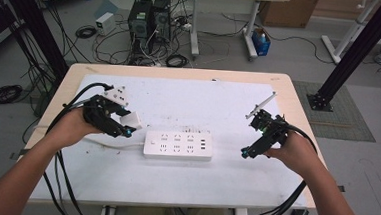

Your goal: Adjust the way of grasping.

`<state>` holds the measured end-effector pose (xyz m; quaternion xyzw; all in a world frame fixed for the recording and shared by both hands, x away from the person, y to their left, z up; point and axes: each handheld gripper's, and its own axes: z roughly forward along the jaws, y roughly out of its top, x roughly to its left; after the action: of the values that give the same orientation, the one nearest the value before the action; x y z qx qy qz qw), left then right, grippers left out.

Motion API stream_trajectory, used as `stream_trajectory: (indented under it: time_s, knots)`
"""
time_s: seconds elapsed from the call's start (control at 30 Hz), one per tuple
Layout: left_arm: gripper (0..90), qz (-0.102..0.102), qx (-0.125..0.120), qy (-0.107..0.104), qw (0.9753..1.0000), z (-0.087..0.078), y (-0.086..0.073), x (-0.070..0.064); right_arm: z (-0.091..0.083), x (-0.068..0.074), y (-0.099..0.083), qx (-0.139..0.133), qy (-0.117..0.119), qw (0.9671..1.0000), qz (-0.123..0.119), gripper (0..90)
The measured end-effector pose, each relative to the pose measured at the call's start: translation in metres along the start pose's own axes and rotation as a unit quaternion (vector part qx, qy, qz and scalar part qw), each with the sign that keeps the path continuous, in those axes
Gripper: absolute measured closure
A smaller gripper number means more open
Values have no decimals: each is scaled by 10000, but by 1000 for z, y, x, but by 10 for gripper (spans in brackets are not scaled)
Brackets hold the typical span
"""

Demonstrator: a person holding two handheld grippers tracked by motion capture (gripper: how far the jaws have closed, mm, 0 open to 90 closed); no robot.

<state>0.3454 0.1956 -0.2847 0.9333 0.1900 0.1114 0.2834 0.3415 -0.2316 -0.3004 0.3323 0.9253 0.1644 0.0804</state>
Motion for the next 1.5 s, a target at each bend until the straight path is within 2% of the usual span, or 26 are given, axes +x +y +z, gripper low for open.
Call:
stream_trajectory:
  time_s: [0.13, 0.3, 0.33, 0.37, 0.47, 0.5, 0.53, 0.57, 0.67, 0.7, 0.73, 0.77, 0.87, 0.93, 1.0, 1.07, 1.17, 1.2, 1.23, 1.27, 1.3, 1.37, 1.5]
  knots:
    - [426, 56, -44, -47, 10000, 2, 1, -2, -1, -1, -2, -116, 95, 9996, 222, 18]
    - [426, 86, -77, -130, 9998, 8, 2, -3, 1, -3, -2, -215, 91, 9991, 361, 19]
    - [426, 154, -99, -159, 9997, 13, 3, -6, 4, -5, -1, -321, 144, 9977, 578, 18]
    - [426, 159, -159, -159, 9996, 15, 5, -8, 4, -4, -1, -358, 188, 9969, 678, 18]
    - [426, 214, -271, -190, 9992, 20, 8, -13, 6, -5, -1, -637, 504, 9905, 1112, 18]
    - [426, 239, -289, -190, 9991, 22, 10, -15, 7, -5, -2, -675, 563, 9889, 1200, 18]
    - [426, 239, -289, -190, 9991, 22, 10, -15, 7, -5, -2, -675, 563, 9889, 1200, 18]
    - [426, 297, -298, -223, 9989, 26, 14, -19, 8, -5, -3, -767, 659, 9825, 1566, 18]
    - [426, 365, -302, -269, 9985, 31, 19, -23, 7, -5, -5, -889, 738, 9730, 1996, 18]
    - [426, 365, -302, -269, 9985, 31, 19, -23, 7, -5, -5, -889, 738, 9730, 1996, 18]
    - [426, 410, -316, -300, 9982, 34, 22, -26, 7, -4, -7, -952, 835, 9688, 2131, 18]
    - [426, 478, -330, -309, 9978, 36, 24, -26, 7, -3, -7, -957, 871, 9681, 2148, 18]
    - [426, 514, -384, -364, 9973, 40, 26, -29, 9, -2, -8, -1010, 1120, 9614, 2302, 18]
    - [426, 500, -414, -442, 9969, 44, 27, -30, 10, -2, -10, -1127, 1419, 9516, 2482, 18]
    - [426, 517, -424, -476, 9966, 48, 27, -30, 11, -4, -12, -1306, 1741, 9391, 2660, 18]
    - [426, 527, -530, -543, 9957, 52, 26, -31, 13, -5, -15, -1387, 1938, 9294, 2817, 18]
    - [426, 551, -697, -686, 9937, 57, 26, -33, 14, -7, -18, -1538, 2265, 9117, 3063, 18]
    - [425, 554, -731, -715, 9932, 59, 27, -34, 15, -8, -19, -1589, 2357, 9068, 3112, 18]
    - [426, 572, -734, -738, 9929, 61, 28, -34, 15, -7, -19, -1611, 2400, 9035, 3164, 18]
    - [426, 607, -752, -752, 9925, 63, 29, -35, 15, -8, -19, -1631, 2398, 9029, 3172, 18]
    - [426, 585, -807, -764, 9921, 65, 30, -36, 15, -7, -19, -1651, 2428, 9003, 3215, 18]
    - [425, 576, -886, -826, 9910, 68, 33, -38, 16, -6, -17, -1657, 2507, 8975, 3229, 18]
    - [425, 615, -967, -905, 9893, 73, 36, -40, 16, -2, -14, -1578, 2590, 8954, 3261, 18]
